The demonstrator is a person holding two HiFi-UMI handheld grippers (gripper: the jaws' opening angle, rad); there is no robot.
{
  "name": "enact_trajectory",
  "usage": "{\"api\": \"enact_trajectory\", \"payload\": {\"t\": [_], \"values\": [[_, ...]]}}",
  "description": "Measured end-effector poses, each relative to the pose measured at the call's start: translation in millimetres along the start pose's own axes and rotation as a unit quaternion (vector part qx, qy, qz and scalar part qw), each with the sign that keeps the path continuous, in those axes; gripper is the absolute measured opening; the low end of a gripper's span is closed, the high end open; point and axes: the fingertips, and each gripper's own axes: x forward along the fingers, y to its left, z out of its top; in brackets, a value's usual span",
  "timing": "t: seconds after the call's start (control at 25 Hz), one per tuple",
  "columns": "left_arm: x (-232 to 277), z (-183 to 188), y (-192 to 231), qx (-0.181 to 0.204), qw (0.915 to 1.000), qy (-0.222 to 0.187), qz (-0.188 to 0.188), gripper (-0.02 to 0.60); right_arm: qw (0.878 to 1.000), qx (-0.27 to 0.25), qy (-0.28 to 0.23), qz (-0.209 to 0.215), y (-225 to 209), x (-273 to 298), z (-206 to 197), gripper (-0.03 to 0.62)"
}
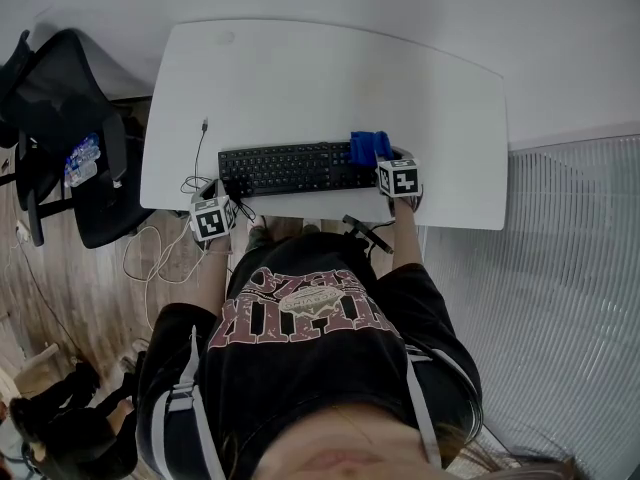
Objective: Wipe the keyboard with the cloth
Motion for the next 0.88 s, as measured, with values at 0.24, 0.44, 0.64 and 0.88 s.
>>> {"api": "enact_trajectory", "payload": {"t": [0.24,0.44,0.64,0.88], "values": [[-0.7,1.2,-1.4,0.0,1.0,0.0,-0.002,0.034,1.0,0.015,0.004,-0.027,-19.8,-7.2,-8.6,0.064],[-0.7,0.0,-0.3,0.001,1.0,-0.001,-0.003,0.034,0.998,0.029,0.01,-0.053,-33.1,-11.8,-18.6,0.064],[0.2,0.1,-2.6,0.022,0.9998,0.0,-0.002,0.034,0.997,0.035,0.004,-0.068,-35.8,-18.0,-16.7,0.064],[-3.5,1.0,-5.1,0.017,0.9997,-0.008,-0.014,0.034,0.997,0.051,-0.045,-0.04,-8.6,-40.3,17.2,0.064]]}}
